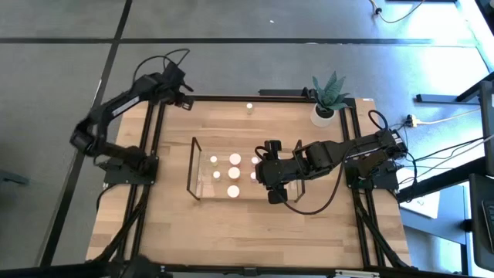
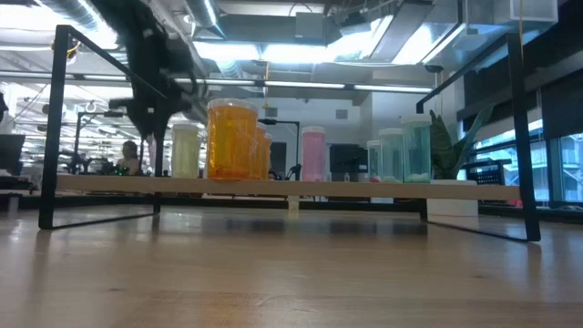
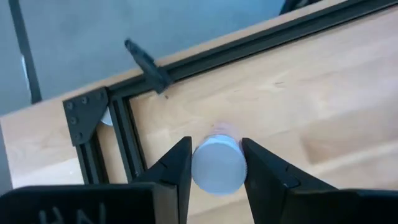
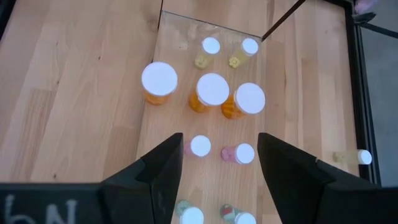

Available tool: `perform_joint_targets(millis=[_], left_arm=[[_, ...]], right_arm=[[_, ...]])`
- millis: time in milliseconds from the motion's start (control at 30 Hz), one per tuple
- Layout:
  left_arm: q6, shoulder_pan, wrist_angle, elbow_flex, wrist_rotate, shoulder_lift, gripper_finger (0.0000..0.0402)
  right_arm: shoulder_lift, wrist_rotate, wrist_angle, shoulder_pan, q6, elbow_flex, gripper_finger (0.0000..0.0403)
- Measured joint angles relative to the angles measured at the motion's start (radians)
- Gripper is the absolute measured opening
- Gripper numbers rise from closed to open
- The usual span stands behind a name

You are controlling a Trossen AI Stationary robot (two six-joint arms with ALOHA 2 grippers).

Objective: Pick and place medicine bottles onto shelf by color
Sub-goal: Put the pink pill bottle aligned with the pink pill bottle on the shelf

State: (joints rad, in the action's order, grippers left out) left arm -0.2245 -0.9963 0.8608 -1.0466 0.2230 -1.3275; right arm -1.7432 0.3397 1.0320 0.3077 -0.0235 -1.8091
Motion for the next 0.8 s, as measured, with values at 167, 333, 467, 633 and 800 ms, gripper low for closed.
perform_joint_targets(millis=[167, 333, 467, 633, 800], left_arm=[[0.000, 0.096, 0.061, 0.000, 0.000, 0.169, 0.0105], [-0.002, 0.233, 0.115, 0.000, 0.000, 0.320, 0.0105], [-0.005, 0.362, 0.128, 0.000, -0.001, 0.427, 0.0105], [0.033, 0.530, 0.128, -0.038, -0.013, 0.526, 0.0105], [0.053, 0.725, 0.119, -0.088, -0.035, 0.542, 0.0105]], right_arm=[[0.000, 0.000, 0.002, 0.000, 0.001, 0.000, 0.0209], [0.000, 0.000, 0.007, 0.000, 0.002, 0.000, 0.0209], [0.000, 0.000, 0.009, 0.000, -0.017, 0.000, 0.0209], [0.000, 0.001, 0.010, 0.000, -0.027, 0.000, 0.0209], [0.000, 0.001, 0.010, 0.000, -0.028, 0.000, 0.0209]])
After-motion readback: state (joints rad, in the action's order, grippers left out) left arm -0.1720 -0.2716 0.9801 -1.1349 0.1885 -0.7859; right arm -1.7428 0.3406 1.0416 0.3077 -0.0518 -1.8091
